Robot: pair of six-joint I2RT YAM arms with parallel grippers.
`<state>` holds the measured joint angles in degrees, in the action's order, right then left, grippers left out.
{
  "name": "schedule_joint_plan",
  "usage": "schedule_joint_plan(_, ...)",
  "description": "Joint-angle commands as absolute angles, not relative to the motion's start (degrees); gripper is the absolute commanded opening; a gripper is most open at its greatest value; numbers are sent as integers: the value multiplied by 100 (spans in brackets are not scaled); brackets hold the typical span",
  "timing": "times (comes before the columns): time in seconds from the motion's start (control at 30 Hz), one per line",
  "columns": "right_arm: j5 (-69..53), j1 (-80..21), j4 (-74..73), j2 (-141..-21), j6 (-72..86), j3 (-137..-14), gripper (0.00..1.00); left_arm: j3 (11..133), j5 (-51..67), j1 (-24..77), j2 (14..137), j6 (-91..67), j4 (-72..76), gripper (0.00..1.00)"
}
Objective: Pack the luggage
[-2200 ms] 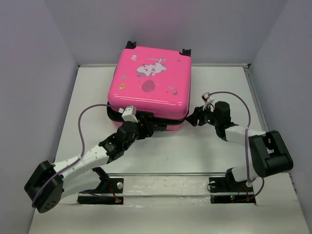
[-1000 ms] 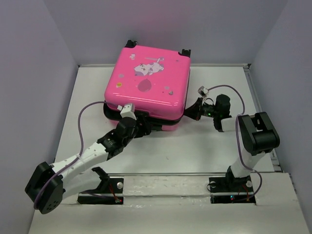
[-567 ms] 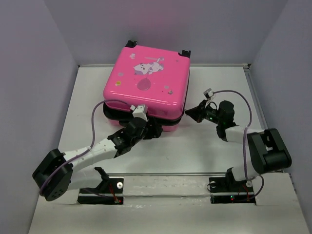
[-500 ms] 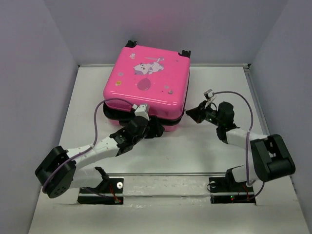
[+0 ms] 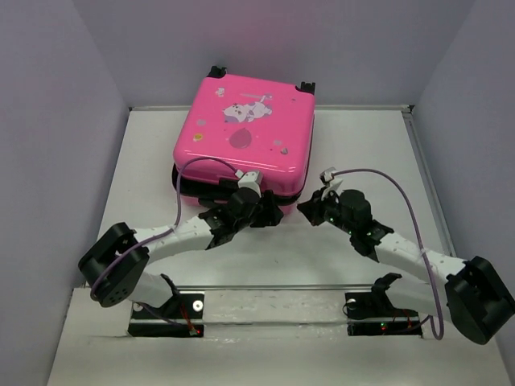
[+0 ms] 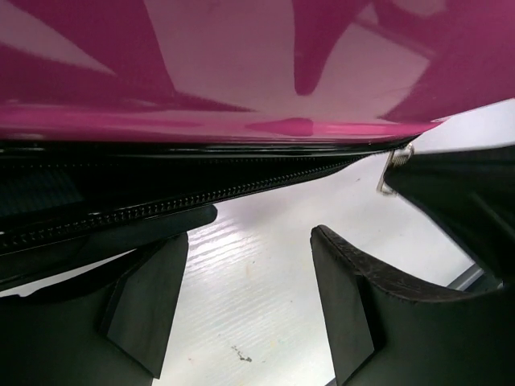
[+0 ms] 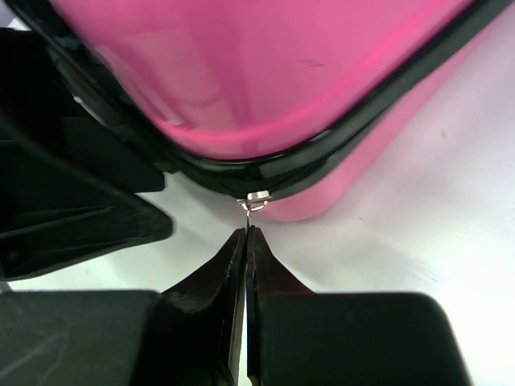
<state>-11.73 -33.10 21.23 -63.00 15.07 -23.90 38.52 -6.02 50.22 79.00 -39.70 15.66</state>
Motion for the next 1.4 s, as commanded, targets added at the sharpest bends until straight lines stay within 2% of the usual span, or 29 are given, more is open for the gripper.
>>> schedule_joint_plan(0.0, -783, -4068, 1046, -5986, 1828, -2320, 7, 4508, -1116, 4860, 8050, -3665, 2645, 75)
schedule_joint_plan(0.17, -63, -5025, 1466, -6589, 2161, -2671, 7, 4667, -818, 4869, 8262, -3691, 2751, 75)
schedule_joint_plan(0.2, 426, -5123, 1755, -6748, 2214, -2759, 7, 4650, -748, 4878, 8227, -3665, 2742, 75)
schedule_joint_plan(0.33, 1361, -5256, 1977, -7294, 2513, -3268, 7, 4351, -1080, 4869, 7080, -3542, 2033, 79)
schedule_joint_plan(0.47, 1915, -5256, 1934, -7321, 2514, -3261, 7, 4333, -1458, 4651, 5873, -3358, 112, 85)
schedule_joint_plan(0.6, 2118, -5256, 1925, -7234, 2689, -3094, 7, 3737, -855, 3072, 4801, -3384, -299, 82)
schedule_joint_plan(0.63, 2188, -5256, 1907, -7181, 2733, -3068, 7, 3614, -705, 2267, 4460, -3427, -351, 79)
schedule_joint_plan(0.7, 2302, -5256, 1846, -7076, 2786, -2998, 7, 3349, -685, 1821, 4176, -3541, -352, 75)
schedule_joint_plan(0.73, 2346, -5256, 1820, -7023, 2786, -2980, 7, 3270, -738, 1524, 3957, -3646, -360, 68)
schedule_joint_plan(0.83, 2391, -5256, 1688, -6882, 2707, -2971, 7, 2945, -660, 986, 3727, -3990, -361, 68)
schedule_joint_plan(0.97, 2250, -5256, 1617, -6759, 2602, -2936, 7, 2812, -440, 55, 3858, -4061, -81, 69)
schedule_joint_plan(1.03, 2197, -5256, 1608, -6724, 2593, -2901, 7, 2944, -90, -227, 4338, -4017, -44, 72)
schedule_joint_plan(1.2, 2136, -5256, 1608, -6697, 2558, -2883, 7, 3199, 70, -325, 5202, -3990, 456, 70)
schedule_joint_plan(1.3, 2127, -5256, 1608, -6715, 2558, -2918, 7, 3208, 307, -334, 5685, -4025, 790, 65)
schedule_joint_plan(1.37, 2101, -5256, 1617, -6741, 2558, -2944, 7, 3164, 404, -325, 6002, -4087, 1053, 46)
